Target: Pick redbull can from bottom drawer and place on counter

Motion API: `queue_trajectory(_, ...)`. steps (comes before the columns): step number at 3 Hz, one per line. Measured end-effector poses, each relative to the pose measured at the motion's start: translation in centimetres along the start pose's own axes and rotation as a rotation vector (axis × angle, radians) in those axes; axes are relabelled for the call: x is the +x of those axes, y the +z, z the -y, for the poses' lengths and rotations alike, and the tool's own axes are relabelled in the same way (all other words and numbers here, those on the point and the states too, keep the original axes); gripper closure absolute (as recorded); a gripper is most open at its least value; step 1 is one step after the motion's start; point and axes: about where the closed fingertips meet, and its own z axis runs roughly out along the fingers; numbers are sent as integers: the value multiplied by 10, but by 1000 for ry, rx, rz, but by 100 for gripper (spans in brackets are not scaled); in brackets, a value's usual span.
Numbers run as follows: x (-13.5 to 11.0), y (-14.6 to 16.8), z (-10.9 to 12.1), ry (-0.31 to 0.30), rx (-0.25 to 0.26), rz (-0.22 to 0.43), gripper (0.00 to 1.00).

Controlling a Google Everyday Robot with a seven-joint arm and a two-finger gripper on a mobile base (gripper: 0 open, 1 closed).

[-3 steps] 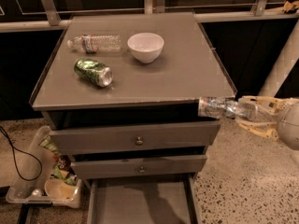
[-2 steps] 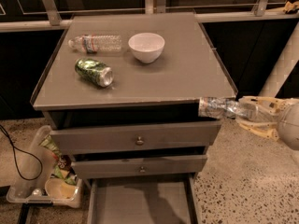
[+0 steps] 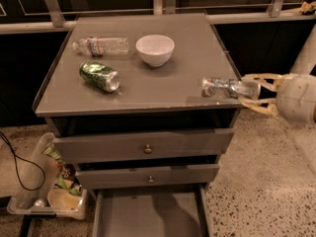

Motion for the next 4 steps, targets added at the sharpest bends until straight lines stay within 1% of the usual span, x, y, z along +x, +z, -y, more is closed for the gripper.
queue_trajectory(1, 6, 46, 31, 55, -16, 52, 100)
queue_trajectory(2, 9, 92, 36, 153, -49, 114, 100)
queue_trajectory(3, 8, 126, 31, 223, -89, 157, 100)
queue_trajectory(4, 6, 130, 30, 228, -95, 163, 82)
